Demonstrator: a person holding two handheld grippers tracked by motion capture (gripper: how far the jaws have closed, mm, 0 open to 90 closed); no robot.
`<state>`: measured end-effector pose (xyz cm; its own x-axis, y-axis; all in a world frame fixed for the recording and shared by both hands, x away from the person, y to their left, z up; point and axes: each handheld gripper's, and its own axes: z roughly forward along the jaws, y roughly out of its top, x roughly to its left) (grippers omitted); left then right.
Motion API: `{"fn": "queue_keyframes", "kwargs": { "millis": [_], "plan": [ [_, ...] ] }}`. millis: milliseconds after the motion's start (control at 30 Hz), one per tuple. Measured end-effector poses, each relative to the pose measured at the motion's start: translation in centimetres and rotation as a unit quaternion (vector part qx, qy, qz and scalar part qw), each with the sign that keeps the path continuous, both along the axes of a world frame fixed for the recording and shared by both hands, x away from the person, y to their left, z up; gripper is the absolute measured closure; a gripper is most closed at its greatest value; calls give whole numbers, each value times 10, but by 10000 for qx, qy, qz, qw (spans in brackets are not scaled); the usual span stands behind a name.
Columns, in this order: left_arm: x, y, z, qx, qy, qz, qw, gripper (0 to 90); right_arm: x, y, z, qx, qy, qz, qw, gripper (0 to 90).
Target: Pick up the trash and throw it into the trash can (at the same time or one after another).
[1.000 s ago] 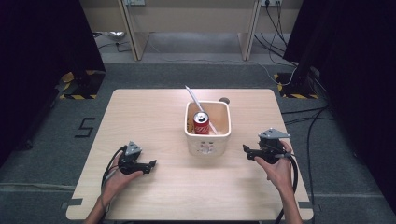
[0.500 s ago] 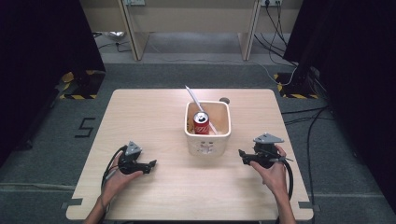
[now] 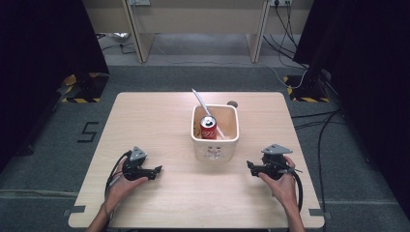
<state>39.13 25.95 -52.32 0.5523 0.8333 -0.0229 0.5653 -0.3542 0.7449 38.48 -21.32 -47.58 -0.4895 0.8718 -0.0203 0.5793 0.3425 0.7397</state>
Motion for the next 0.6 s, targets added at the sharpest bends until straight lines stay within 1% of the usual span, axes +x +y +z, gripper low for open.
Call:
{"fn": "queue_keyframes", "kwargs": {
  "millis": [300,333,400,600],
  "plan": [
    [0,0,0,1,1,0,10000,155,-5,-3,-12,-61,146,-31,9999,216],
    [0,0,0,-6,-6,-1,10000,155,-6,-3,-13,-40,175,-47,9998,216],
    [0,0,0,0,-1,1,10000,155,-7,-3,-16,-116,203,-23,9997,216],
    [0,0,0,-1,-1,-1,10000,155,-11,-5,-25,-138,316,-31,9994,215]
  ]
}}
